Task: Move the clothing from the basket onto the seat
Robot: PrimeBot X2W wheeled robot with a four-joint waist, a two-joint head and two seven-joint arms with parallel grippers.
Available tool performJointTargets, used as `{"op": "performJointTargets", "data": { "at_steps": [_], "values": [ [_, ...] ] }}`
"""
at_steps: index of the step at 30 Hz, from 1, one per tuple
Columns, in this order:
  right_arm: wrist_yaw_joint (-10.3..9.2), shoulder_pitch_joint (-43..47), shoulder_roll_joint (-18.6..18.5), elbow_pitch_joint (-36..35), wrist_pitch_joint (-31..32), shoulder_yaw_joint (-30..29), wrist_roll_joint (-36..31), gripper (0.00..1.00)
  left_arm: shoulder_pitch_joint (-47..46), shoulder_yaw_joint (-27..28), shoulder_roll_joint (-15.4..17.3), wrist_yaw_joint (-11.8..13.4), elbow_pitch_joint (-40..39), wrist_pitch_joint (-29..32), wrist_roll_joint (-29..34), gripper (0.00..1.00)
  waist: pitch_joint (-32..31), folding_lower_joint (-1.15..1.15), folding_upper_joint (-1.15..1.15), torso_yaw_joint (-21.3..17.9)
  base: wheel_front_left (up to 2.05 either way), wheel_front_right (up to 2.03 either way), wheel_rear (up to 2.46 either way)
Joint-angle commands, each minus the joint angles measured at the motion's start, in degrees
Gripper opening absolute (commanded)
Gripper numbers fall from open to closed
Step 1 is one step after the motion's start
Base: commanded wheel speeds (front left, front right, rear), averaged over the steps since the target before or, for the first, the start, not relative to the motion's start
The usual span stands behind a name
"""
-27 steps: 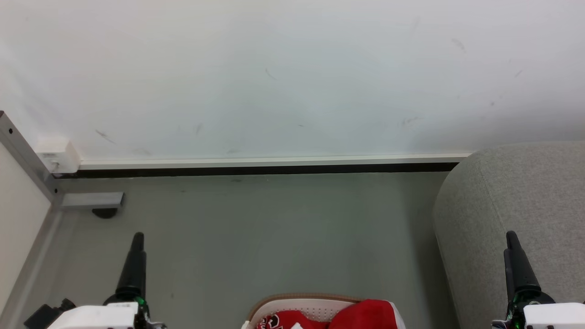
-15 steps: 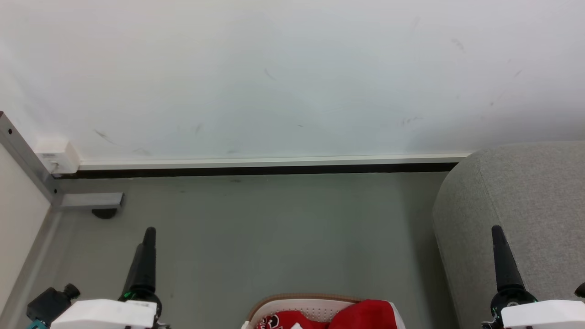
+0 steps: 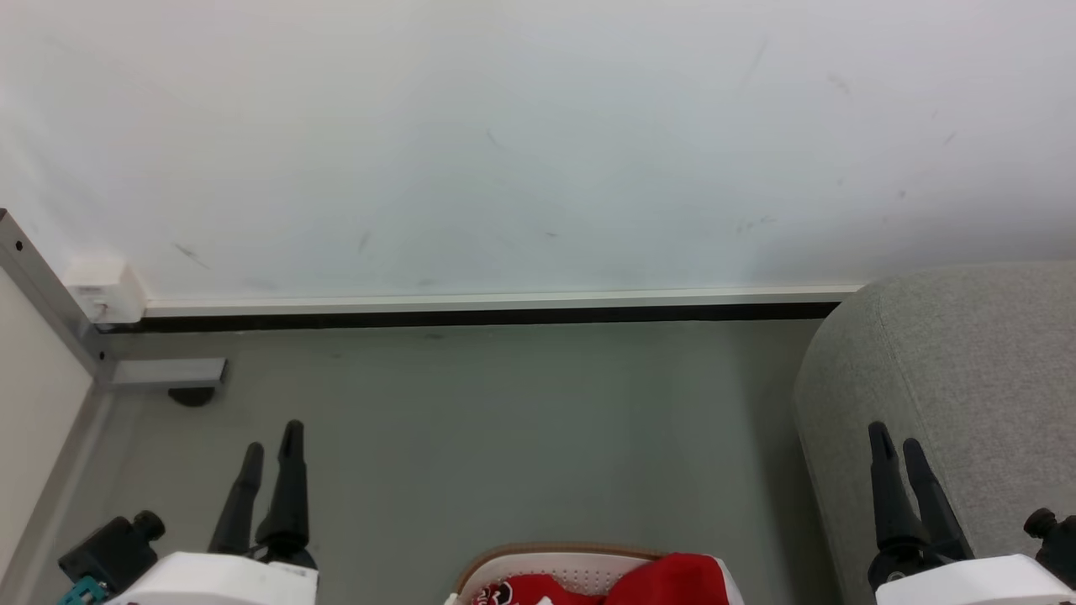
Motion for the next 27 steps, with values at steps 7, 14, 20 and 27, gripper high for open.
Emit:
{"op": "performJointTargets", "data": {
  "at_steps": [7, 14, 20, 27],
  "values": [
    [-0.07, -1.5, 0.4, 2.0, -1.2, -0.6, -10.3, 1.0, 0.1, -1.3, 1.2, 0.8, 0.5, -1.7, 8.6, 1.0, -0.4, -0.01, 0.0, -0.2, 0.0, 0.0, 0.0],
    [-0.08, -1.8, 0.9, 4.4, -1.9, -1.1, -16.2, 1.0, 0.3, -2.1, 1.8, 1.5, 1.6, -2.8, 13.7, 1.0, -0.6, -0.01, 0.0, -0.5, 0.0, 0.0, 0.0],
    [-0.08, -2.2, 1.2, 5.6, -2.2, -0.4, -19.9, 1.0, 0.4, -2.8, 2.0, 1.3, 2.4, -3.6, 16.3, 1.0, -0.7, -0.01, 0.0, -0.7, 0.0, 0.0, 0.0],
    [-0.09, -2.4, 1.6, 6.4, -2.8, -0.3, -24.2, 1.0, 0.6, -3.4, 2.4, 1.6, 2.3, -4.7, 20.5, 1.0, -0.8, -0.01, 0.0, -1.0, 0.0, 0.0, 0.0]
  ]
}}
